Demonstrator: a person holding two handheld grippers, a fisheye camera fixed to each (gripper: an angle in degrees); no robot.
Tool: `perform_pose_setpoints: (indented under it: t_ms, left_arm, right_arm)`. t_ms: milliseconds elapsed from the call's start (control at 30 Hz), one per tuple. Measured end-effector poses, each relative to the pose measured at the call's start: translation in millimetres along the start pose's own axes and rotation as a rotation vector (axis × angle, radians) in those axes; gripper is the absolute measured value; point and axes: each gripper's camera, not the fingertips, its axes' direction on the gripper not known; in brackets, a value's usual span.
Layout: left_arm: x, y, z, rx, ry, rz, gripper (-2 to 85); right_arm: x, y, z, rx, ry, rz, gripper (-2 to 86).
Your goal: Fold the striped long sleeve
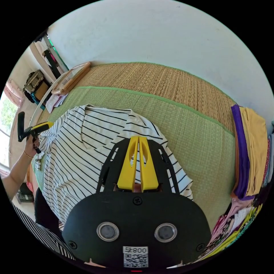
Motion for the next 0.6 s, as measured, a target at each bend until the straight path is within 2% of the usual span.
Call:
perform_pose_setpoints:
  t_ms: [133,333,433,600]
  left_arm:
    - [-4.2,-40.9,61.0,-0.068,0.020,-0.033,0.1]
    - [3.9,-82.4,76.0,-0.063,-0.073,0.019,0.1]
    - [0.9,-101.6,82.3,-0.059,-0.073,0.007,0.1]
    - [-0.1,-118.1,86.7,-0.058,-0.072,-0.004,0.1]
  right_arm:
    - [-1.5,-24.6,27.2,-0.039,0.067,0.000,0.0]
    - [25.0,-29.5,32.8,-0.014,0.081,0.073,0.0]
    - [38.6,-33.1,32.8,-0.013,0.114,0.111,0.0]
    - [63.0,-39.8,31.4,-0.017,0.059,0.178,0.1]
